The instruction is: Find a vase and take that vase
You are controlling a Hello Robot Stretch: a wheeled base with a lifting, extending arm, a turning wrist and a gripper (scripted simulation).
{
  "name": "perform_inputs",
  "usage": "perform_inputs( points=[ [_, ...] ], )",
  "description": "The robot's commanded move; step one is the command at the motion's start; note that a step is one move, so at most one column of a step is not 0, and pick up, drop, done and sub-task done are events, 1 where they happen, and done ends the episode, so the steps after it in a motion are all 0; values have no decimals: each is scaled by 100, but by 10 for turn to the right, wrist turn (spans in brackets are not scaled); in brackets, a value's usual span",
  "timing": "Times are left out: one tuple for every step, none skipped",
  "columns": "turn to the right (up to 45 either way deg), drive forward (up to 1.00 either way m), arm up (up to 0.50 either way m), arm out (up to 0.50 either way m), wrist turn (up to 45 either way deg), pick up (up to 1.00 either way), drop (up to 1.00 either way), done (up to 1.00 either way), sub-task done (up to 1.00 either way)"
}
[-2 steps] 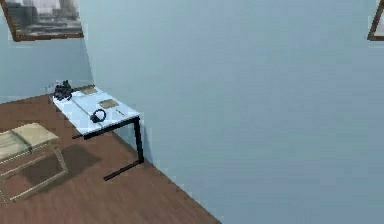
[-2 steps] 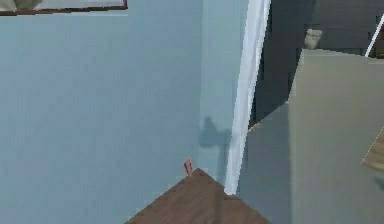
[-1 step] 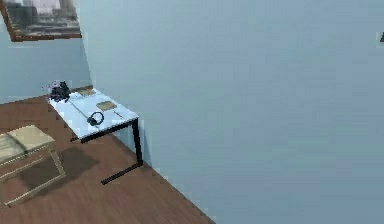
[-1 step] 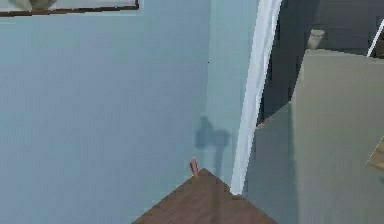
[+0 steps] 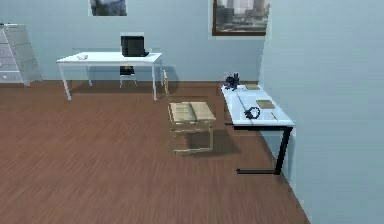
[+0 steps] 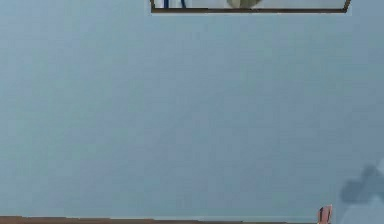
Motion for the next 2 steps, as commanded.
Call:
perform_inputs(
  points=[
    [-240, 0, 0, 0, 0, 0, 0, 0, 0],
    [0, 100, 0, 0, 0, 0, 0, 0, 0]
  ],
)
